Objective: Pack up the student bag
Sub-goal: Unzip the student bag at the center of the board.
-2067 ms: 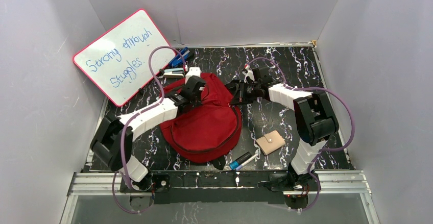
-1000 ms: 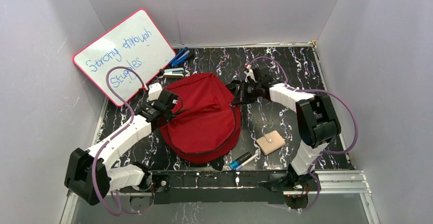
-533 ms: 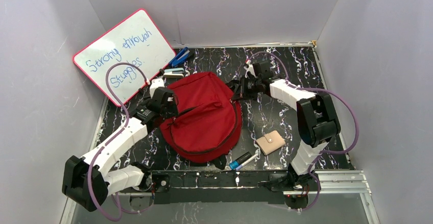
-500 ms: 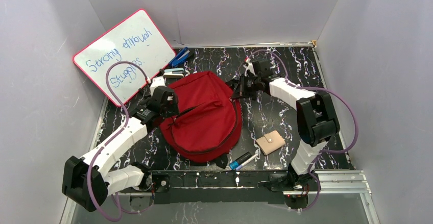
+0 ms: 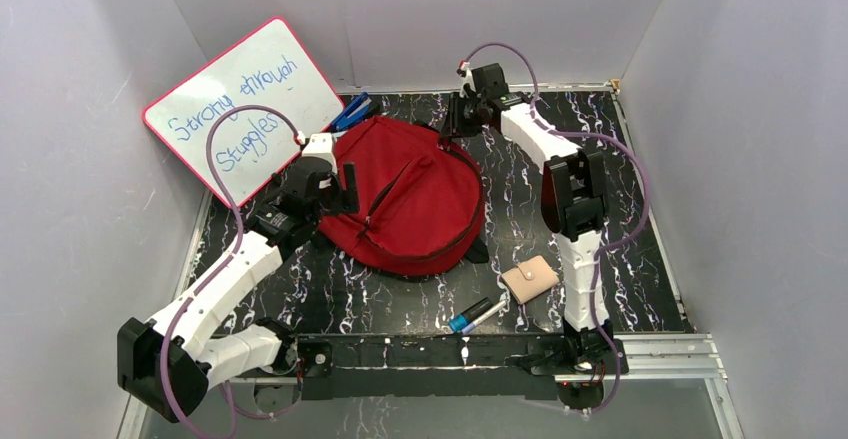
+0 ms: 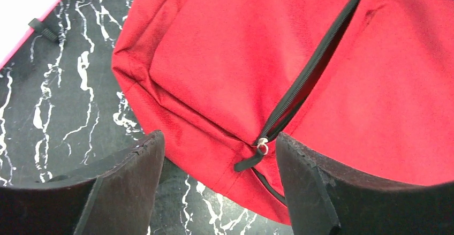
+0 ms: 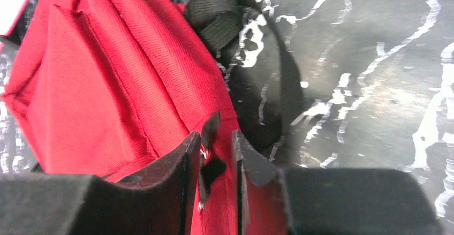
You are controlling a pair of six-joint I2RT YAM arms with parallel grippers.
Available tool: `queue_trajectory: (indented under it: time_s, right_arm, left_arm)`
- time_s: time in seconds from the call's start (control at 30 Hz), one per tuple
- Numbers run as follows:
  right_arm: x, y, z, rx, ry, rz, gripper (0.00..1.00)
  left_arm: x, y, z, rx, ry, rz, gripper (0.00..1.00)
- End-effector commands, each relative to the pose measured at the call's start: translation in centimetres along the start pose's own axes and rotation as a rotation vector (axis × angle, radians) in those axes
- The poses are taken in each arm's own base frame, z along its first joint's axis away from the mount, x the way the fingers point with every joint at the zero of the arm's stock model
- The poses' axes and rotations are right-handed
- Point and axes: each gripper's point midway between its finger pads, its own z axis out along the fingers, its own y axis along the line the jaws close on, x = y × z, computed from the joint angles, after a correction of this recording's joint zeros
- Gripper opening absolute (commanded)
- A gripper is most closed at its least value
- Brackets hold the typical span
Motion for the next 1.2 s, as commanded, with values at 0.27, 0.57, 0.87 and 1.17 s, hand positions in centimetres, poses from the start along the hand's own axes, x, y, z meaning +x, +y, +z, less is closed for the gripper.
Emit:
queue_trajectory:
  time_s: [0.27, 0.57, 0.87, 1.17]
  right_arm:
    - [-2.3, -1.9, -14.8, 0.315, -0.292, -0.025, 0.65]
    - [7.0, 1.1, -19.5, 0.169, -0.211, 0.039, 0.64]
    - [16.7, 3.2, -22.7, 0.066, -0.054, 0.256, 0.62]
    - [20.1, 4.7, -24.1, 0.007, 0.043, 0.331, 0.62]
  left_arm:
    - [-1.3, -6.4, -0.8, 0.354, -0.016, 0.064, 0.7]
    - [-0.9, -5.5, 2.8, 0.22, 0.012, 0.157, 0.71]
    - [-1.4, -10.0, 4.1, 0.391, 0.061, 0.258, 0.66]
    - [-0.8, -11.0, 3.2, 0.443, 0.099, 0.328, 0.63]
